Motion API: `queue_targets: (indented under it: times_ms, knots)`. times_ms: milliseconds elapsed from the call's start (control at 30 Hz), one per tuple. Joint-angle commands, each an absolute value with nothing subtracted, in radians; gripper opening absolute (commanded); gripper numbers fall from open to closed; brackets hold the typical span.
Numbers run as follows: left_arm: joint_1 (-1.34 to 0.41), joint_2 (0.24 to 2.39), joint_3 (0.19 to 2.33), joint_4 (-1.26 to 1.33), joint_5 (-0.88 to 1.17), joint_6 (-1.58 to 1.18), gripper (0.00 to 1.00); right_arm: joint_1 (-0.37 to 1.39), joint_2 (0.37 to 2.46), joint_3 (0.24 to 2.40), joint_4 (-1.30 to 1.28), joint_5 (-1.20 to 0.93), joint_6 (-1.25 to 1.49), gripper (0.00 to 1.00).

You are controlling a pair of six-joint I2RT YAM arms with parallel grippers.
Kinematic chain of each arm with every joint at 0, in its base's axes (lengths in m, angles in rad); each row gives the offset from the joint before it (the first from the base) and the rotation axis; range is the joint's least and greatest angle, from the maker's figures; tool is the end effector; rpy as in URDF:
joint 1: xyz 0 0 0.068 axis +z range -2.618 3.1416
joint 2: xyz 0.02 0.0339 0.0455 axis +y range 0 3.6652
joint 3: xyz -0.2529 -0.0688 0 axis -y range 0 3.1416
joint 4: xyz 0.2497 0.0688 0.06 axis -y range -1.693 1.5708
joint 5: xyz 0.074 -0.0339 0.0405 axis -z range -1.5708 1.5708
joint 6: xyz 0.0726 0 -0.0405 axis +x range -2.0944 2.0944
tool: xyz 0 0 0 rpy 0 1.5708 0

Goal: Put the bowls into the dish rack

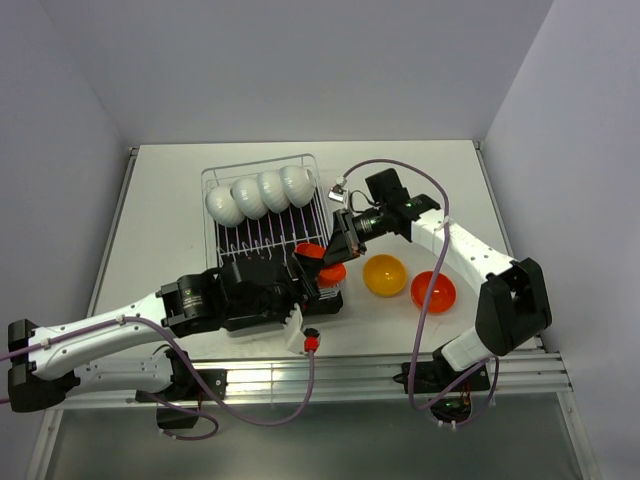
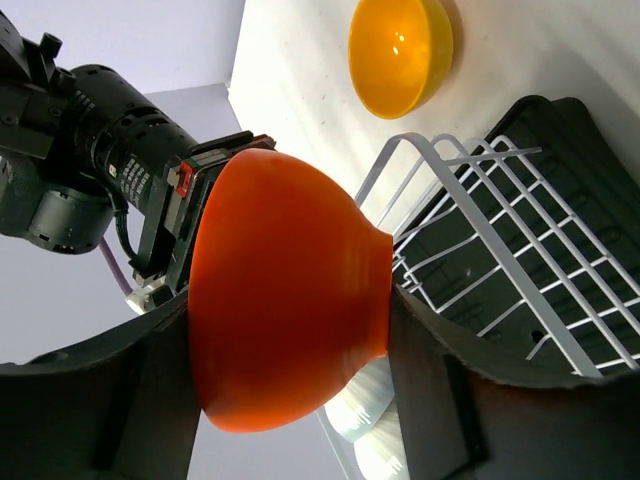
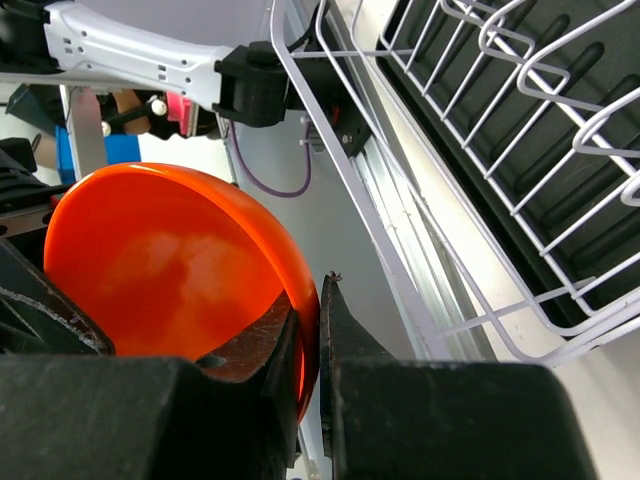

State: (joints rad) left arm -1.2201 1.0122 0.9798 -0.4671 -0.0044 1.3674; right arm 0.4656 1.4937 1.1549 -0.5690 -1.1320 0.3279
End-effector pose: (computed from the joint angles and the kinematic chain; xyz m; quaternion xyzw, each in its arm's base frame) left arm 0.0917 -0.2499 0.3096 0.8268 0.2363 0.0394 0.5089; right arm 0.2569 0.2026 0.2566 -0.2290 0.7842 0.5738 0.0574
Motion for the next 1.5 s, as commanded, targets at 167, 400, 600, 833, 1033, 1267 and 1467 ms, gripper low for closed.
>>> queue_targets:
  times_ms: [167, 400, 600, 833, 1033, 1267, 1467]
  knots:
    - [-1.224, 1.029, 0.989, -0.489, -0.071, 1.361, 0.43, 0.472, 1.428, 1.16, -0.552, -1.19, 0.357, 0.0]
    - [-1.224, 1.029, 1.08, -0.549, -0.049, 1.184, 0.03, 0.474, 1.433, 1.235, -0.612, -1.128, 0.307, 0.67]
    - [-1.224, 1.002, 1.117, -0.595, -0.026, 1.005, 0.0, 0.466, 1.433, 1.34, -0.655, -1.016, 0.276, 0.95]
    - [-1.195, 0.986, 1.163, -0.644, 0.012, 0.734, 0.0, 0.362, 1.468, 1.497, -0.676, -0.969, 0.273, 0.98]
    - [-1.034, 0.977, 1.203, -0.646, 0.092, 0.445, 0.0, 0.249, 1.473, 1.542, -0.687, -0.98, 0.265, 0.99]
    - [-0.78, 0.944, 1.16, -0.66, 0.221, 0.105, 0.0, 0.227, 1.477, 1.536, -0.704, -0.971, 0.245, 1.0]
    - [-0.6, 0.957, 1.152, -0.75, 0.317, -0.029, 0.0, 0.227, 1.47, 1.516, -0.715, -0.973, 0.232, 1.0]
